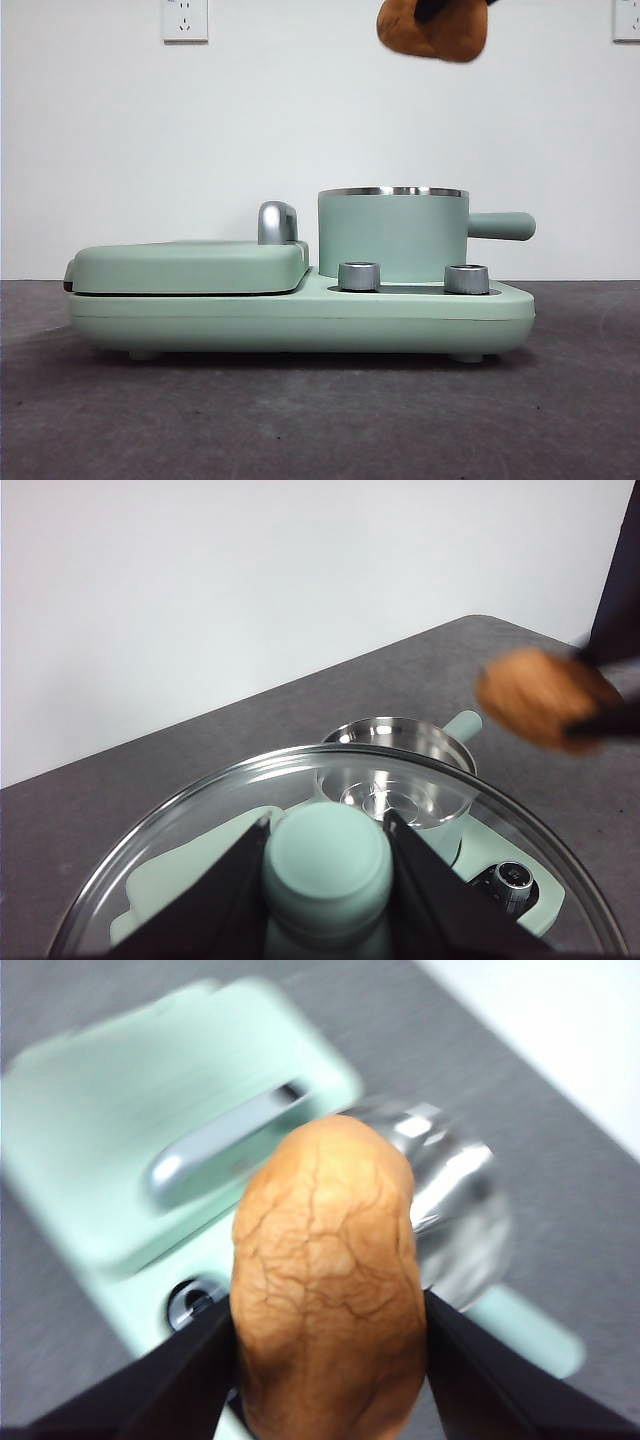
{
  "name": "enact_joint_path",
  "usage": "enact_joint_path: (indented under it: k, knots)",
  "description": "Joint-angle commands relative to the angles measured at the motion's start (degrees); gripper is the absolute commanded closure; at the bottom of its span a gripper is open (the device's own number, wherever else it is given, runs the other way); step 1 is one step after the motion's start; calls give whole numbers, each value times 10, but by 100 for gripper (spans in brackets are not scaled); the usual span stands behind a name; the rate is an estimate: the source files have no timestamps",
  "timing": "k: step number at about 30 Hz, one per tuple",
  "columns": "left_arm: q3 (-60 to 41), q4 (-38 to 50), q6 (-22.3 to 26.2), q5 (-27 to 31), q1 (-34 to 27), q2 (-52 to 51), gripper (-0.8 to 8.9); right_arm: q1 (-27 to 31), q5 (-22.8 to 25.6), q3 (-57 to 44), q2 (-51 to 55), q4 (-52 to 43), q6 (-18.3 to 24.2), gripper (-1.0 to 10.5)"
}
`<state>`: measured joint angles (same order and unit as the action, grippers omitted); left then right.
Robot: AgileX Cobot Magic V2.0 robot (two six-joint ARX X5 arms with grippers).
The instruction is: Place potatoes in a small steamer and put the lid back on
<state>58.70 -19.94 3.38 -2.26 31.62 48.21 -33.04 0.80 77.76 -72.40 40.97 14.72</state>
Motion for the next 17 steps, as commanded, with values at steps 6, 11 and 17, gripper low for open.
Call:
enact_joint_path:
  k: [6,11,17]
  knots:
    - [8,19,-5,0,2,-2,798,60,-38,194,-173,93,-20,677]
    - [8,19,-5,0,2,-2,798,80,-71,289,-272,132,-28,677]
    - [8,20,-4,0,2,-2,798,85,-83,339,-349,138,-28,677]
